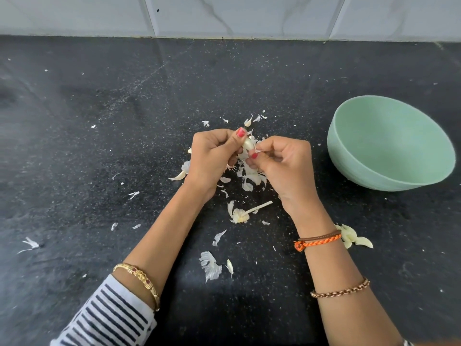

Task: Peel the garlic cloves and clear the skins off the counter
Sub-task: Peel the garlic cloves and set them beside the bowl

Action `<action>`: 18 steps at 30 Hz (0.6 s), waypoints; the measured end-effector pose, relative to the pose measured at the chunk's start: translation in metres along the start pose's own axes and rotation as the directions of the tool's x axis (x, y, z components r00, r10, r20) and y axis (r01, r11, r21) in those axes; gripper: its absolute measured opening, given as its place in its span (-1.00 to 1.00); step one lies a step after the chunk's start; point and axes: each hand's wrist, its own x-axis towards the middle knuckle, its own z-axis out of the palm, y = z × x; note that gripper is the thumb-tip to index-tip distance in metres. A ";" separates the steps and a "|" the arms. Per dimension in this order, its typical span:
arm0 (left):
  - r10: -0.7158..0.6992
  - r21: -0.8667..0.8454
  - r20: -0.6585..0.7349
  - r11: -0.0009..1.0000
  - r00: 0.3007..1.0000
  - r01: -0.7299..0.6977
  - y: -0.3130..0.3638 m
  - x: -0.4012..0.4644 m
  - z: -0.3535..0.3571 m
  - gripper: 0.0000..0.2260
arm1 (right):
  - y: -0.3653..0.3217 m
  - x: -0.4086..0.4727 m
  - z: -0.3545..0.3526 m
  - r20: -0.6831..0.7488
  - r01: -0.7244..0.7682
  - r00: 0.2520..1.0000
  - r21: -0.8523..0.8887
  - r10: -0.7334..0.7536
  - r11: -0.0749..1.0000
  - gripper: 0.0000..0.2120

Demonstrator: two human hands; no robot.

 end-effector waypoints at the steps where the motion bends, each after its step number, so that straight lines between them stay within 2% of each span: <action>1: 0.002 -0.034 0.001 0.999 1.000 -0.002 0.001 -0.001 0.001 -0.76 | -0.002 0.000 0.000 0.010 -0.049 0.999 0.058 0.048 0.997 -0.77; 4: 0.032 -0.076 -0.052 0.996 0.998 -0.036 0.000 -0.002 0.004 -0.79 | -0.007 -0.002 0.000 0.048 -0.207 0.978 0.141 0.202 0.968 -0.83; 7: 0.126 0.050 -0.125 0.991 0.984 -0.120 -0.004 -0.002 0.005 -0.82 | -0.009 -0.003 0.001 0.012 -0.225 0.974 0.022 0.224 0.974 -0.83; 9: 0.207 0.195 -0.128 0.964 0.970 -0.180 -0.005 -0.003 0.005 -0.81 | -0.007 -0.003 0.004 -0.019 -0.100 0.995 -0.162 0.098 0.982 -0.77; 11: 0.279 0.335 -0.121 0.915 0.953 -0.226 -0.005 -0.004 0.005 -0.79 | -0.001 -0.004 0.005 -0.053 0.085 0.992 -0.352 -0.111 0.932 -0.70; 14: 0.320 0.432 -0.128 0.870 0.939 -0.237 -0.006 -0.003 0.003 -0.76 | 0.004 -0.004 0.006 -0.050 0.253 0.938 -0.579 -0.344 0.775 -0.65; 18: 0.311 0.453 -0.130 0.863 0.942 -0.222 -0.008 -0.004 0.004 -0.71 | 0.004 -0.004 0.005 0.008 0.391 0.838 -0.707 -0.546 0.589 -0.65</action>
